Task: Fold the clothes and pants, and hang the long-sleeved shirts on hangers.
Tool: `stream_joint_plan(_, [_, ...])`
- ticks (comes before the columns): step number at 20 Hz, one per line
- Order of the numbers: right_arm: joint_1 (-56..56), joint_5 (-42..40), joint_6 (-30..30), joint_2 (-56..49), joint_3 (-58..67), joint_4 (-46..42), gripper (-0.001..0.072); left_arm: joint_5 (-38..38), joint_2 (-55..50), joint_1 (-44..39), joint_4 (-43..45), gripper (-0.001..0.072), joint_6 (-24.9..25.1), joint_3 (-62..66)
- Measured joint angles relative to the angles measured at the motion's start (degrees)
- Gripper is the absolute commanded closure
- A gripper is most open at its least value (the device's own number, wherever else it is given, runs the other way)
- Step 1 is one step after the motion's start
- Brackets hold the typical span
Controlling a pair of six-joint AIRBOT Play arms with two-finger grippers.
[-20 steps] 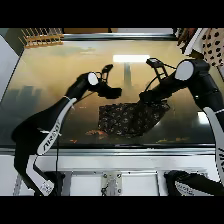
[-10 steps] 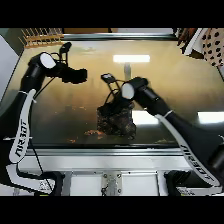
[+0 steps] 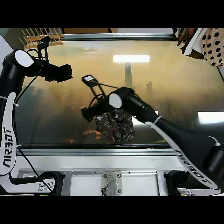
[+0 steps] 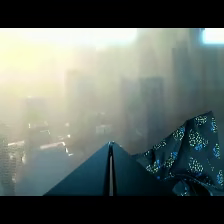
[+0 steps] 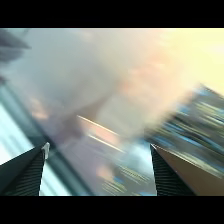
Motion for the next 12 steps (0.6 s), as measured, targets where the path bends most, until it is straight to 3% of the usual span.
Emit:
stream_joint_plan(6, [-22.93,3.91,-2.47,13.55,-23.98,-0.28,-0.0005,3.8,8.44,-2.05,-0.02,0.0697,0.28,-17.09])
stream_joint_plan(12, [-42.29,2.58,-12.74,12.41,-41.35,18.34,-0.0004,8.74,13.79,-6.71,-0.22,0.0696,0.46,-28.13])
